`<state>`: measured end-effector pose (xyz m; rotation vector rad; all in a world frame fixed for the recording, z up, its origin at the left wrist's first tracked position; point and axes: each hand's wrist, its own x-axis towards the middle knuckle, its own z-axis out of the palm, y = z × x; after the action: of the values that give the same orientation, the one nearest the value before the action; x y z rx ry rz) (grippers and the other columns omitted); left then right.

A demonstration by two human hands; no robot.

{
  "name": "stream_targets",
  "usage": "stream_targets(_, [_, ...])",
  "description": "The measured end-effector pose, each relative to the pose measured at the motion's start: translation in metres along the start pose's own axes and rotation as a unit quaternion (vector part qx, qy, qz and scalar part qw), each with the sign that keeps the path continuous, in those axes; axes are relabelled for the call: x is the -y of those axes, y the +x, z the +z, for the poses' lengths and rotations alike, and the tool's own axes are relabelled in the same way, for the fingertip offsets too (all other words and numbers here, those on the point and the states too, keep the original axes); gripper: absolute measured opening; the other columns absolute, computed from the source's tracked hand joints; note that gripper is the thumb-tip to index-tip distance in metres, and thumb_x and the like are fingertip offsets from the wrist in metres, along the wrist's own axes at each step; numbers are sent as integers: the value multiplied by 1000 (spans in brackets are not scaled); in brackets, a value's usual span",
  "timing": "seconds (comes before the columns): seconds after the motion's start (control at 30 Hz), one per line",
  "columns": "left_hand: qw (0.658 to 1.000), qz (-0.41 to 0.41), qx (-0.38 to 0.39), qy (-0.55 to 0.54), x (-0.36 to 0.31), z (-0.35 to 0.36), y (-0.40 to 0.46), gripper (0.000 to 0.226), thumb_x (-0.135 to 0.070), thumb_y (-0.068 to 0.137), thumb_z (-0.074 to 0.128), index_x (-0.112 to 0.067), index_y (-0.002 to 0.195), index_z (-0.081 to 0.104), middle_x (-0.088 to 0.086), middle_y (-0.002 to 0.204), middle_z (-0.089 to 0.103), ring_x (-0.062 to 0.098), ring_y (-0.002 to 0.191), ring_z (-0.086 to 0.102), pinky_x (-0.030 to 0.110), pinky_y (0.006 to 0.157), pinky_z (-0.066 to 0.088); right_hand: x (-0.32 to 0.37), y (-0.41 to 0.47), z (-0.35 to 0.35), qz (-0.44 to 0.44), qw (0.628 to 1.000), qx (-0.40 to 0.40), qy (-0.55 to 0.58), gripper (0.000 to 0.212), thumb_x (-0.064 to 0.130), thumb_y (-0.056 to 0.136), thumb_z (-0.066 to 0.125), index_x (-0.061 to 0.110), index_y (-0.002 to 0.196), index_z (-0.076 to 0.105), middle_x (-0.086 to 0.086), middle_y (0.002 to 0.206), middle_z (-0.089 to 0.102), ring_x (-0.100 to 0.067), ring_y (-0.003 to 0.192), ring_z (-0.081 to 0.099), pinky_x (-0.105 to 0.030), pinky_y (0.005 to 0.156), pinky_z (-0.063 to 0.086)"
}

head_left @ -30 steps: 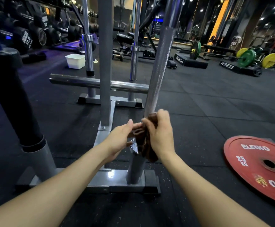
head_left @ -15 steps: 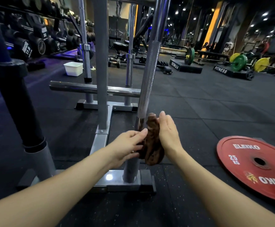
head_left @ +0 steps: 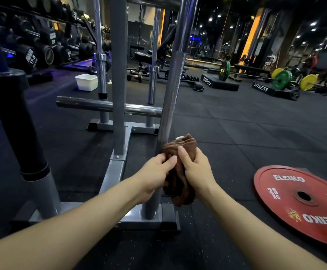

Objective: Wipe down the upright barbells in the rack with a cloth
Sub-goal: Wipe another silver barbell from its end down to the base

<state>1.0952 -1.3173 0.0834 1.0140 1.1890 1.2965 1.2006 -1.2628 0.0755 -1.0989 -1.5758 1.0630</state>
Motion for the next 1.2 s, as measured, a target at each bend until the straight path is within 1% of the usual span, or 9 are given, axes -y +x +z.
stream_targets(0.2, [970,58,-212,102,-7,-37,16,18,-33,100,42,-21,103,55,-7,92,58,14,96,57,33,86,44,50,19,26,-163,963,-162,-139,39,45,97,43,17,124,49,0,112,59,-20,105,56,-45,97,41])
stream_targets(0.37, [986,29,-162,37,5,-53,26,37,-32,103,31,-16,114,62,-4,106,63,7,95,57,23,80,39,33,29,78,-163,935,-163,-268,72,50,94,41,3,146,25,-14,135,45,-33,120,47,-48,95,35])
stream_targets(0.47, [991,11,-133,1,9,-57,33,38,-33,103,30,-18,98,64,-7,92,66,-3,79,61,15,67,45,14,34,78,-147,944,-137,-260,67,43,95,47,6,146,24,-12,134,43,-32,118,48,-47,94,36])
stream_targets(0.6, [993,-35,-110,-30,17,-61,25,43,-38,102,30,-15,93,65,-1,93,68,9,84,62,23,71,45,-4,19,72,-98,964,-64,-238,49,39,96,47,12,135,39,-7,126,48,-29,119,48,-45,96,37])
stream_targets(0.67, [992,-40,-115,-16,18,-61,25,43,-39,102,30,-18,90,66,-6,87,67,2,74,61,20,63,44,12,24,73,-126,958,-107,-234,44,37,98,43,9,132,42,-9,125,49,-30,119,47,-46,97,35])
stream_targets(0.8, [995,-27,-100,-14,21,-59,37,47,-40,102,25,-16,101,66,-6,96,67,-3,81,59,19,68,40,46,45,74,-177,924,-201,-275,56,41,100,34,7,144,29,-11,131,46,-30,118,46,-44,92,35])
stream_targets(0.93, [989,-48,-115,-74,32,-64,40,46,-44,101,30,-19,84,65,-13,70,68,3,69,56,24,65,36,-6,27,76,-139,921,-106,-349,66,42,98,39,3,148,19,-15,135,44,-35,117,48,-46,88,39])
stream_targets(1.07, [990,-76,-104,-62,45,-69,38,48,-50,99,29,-20,87,65,-5,86,66,10,75,54,28,66,36,-32,19,70,-84,937,-16,-339,55,41,98,40,11,143,28,-7,132,47,-29,120,47,-46,94,39])
stream_targets(1.2, [991,-63,-108,-45,46,-68,45,43,-43,101,33,-20,85,66,-7,91,69,5,85,59,29,76,38,5,34,67,-146,934,-100,-309,45,39,98,39,10,132,39,-7,124,50,-29,114,50,-42,91,37])
